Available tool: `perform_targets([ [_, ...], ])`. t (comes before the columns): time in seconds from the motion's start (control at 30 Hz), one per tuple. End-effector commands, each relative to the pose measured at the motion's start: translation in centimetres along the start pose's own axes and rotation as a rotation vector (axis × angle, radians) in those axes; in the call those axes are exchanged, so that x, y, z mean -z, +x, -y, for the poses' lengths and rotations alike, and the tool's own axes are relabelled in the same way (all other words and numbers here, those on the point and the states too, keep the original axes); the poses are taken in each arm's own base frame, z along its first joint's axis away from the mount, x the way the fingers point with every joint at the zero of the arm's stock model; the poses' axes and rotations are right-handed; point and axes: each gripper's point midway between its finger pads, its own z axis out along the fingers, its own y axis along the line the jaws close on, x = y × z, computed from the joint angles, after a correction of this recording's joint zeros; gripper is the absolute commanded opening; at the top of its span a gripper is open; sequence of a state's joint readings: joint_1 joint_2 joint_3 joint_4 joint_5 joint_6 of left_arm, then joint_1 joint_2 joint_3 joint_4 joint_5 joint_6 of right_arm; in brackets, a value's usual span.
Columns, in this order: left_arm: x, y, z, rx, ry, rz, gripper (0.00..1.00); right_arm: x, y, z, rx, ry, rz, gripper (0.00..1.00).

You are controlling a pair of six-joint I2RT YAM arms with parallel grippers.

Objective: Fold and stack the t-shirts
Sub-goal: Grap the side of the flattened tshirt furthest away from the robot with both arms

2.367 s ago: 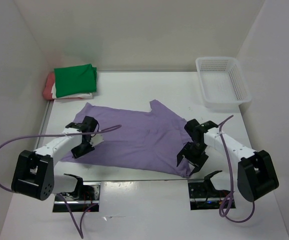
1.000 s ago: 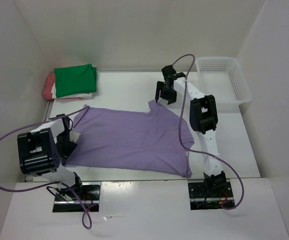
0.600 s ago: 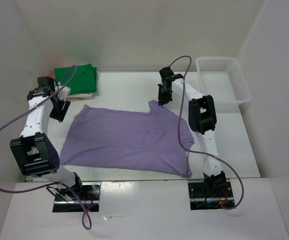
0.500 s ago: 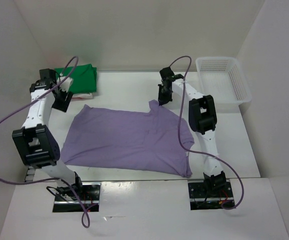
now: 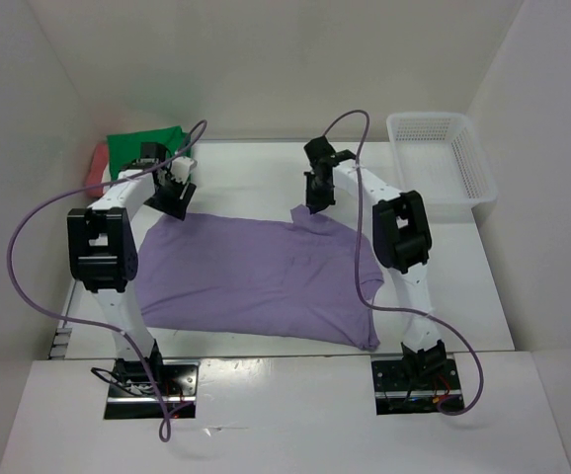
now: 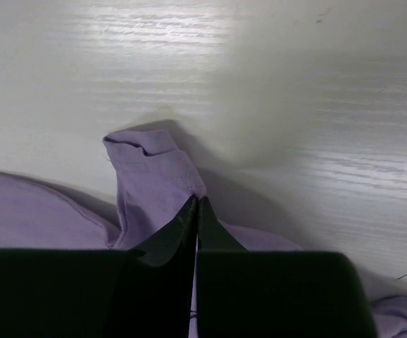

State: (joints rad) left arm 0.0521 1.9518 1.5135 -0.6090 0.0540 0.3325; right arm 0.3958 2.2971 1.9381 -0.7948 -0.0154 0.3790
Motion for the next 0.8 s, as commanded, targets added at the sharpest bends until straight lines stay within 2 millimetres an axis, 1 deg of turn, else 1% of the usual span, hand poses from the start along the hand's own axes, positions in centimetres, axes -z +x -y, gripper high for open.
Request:
perform_targets([
  [0.0, -1.3, -1.7, -1.2, 0.042, -0.017, 0.057, 0.76, 3.4, -0.8, -2.1, 0.017, 0.01, 0.075, 0.0],
  [0.07, -2.3, -1.3, -1.1, 0.044, -0.008, 0.037, 0.76, 3.4, -0.8, -2.2, 0.002, 0.009, 0.075, 0.0],
  [0.1, -2.2, -1.0, -1.7, 0.053, -0.041, 0.024, 0.74, 3.8, -1.0, -2.3, 0.002, 0.005, 0.083, 0.0],
  [0.13, -2.7, -0.9, -2.0, 0.054, -0.057, 0.02, 0.74, 3.8, -1.0, -2.3, -0.007, 0.005, 0.083, 0.0],
  [0.17, -2.9, -0.6, -2.2, 0.054, -0.073, 0.014, 0.74, 4.3, -1.3, -2.2, -0.008, 0.009, 0.099, 0.0],
  [0.2, -3.4, -0.2, -2.2, 0.054, -0.083, 0.013, 0.74, 4.3, -1.3, -2.2, -0.008, 0.009, 0.099, 0.0],
  [0.27, -3.2, -0.6, -2.4, 0.053, -0.092, 0.034, 0.73, 4.5, -1.3, -2.0, -0.009, 0.019, 0.102, 0.0],
  [0.3, -3.2, -0.7, -2.2, 0.052, -0.078, 0.04, 0.73, 4.5, -1.3, -1.9, -0.009, 0.028, 0.106, 0.0],
  [0.33, -3.6, -0.8, -1.4, 0.044, -0.052, 0.04, 0.73, 4.6, -1.2, -1.8, -0.009, 0.028, 0.105, 0.0],
  [0.37, -3.4, -1.3, -1.6, 0.043, -0.056, 0.053, 0.71, 4.5, -0.8, -1.3, -0.009, 0.047, 0.094, 0.0],
  [0.4, -3.8, -1.5, -1.3, 0.055, -0.04, 0.055, 0.68, 4.9, -1.0, -1.4, -0.009, 0.043, 0.103, 0.0],
  [0.43, -4.3, -1.1, -1.2, 0.065, -0.035, 0.042, 0.64, 4.7, -0.7, -1.3, -0.009, 0.047, 0.095, 0.0],
  [0.47, -4.5, -1.2, -1.3, 0.065, -0.035, 0.042, 0.6, 4.9, -0.3, -1.4, -0.001, 0.054, 0.096, 0.0],
  [0.5, -4.5, -1.2, -1.3, 0.065, -0.035, 0.042, 0.54, 5.5, -0.8, -1.6, -0.002, 0.044, 0.116, 0.0],
  [0.53, -5.1, -0.5, -1.0, 0.059, -0.024, 0.015, 0.46, 5.6, -0.7, -1.2, -0.002, 0.063, 0.123, 0.0],
  [0.57, -5.7, 0.2, -0.8, 0.05, -0.015, -0.009, 0.4, 5.9, -0.3, -1.5, 0.008, 0.067, 0.124, 0.0],
  [0.6, -6.0, 1.0, -0.6, 0.039, -0.002, -0.039, 0.31, 6.3, -0.3, -1.9, 0.017, 0.066, 0.134, 0.0],
  [0.63, -6.0, 1.0, -0.6, 0.039, -0.002, -0.039, 0.21, 6.0, 0.6, -1.5, 0.019, 0.077, 0.114, 0.0],
  [0.67, -5.8, 1.3, -0.5, 0.028, 0.0, -0.043, 0.03, 6.9, 0.8, -1.4, 0.017, 0.094, 0.126, 0.0],
  [0.7, -5.2, 1.8, -0.2, 0.028, -0.001, -0.042, 0.0, 7.1, 1.5, -1.7, 0.019, 0.091, 0.12, 0.0],
  [0.73, -4.9, 2.0, -0.2, 0.002, -0.003, -0.036, 0.0, 6.8, 2.9, -1.0, 0.022, 0.107, 0.091, 0.0],
  [0.77, -4.5, 2.3, -0.1, -0.011, -0.002, -0.036, 0.0, 7.0, 3.6, -1.4, 0.021, 0.101, 0.089, 0.0],
])
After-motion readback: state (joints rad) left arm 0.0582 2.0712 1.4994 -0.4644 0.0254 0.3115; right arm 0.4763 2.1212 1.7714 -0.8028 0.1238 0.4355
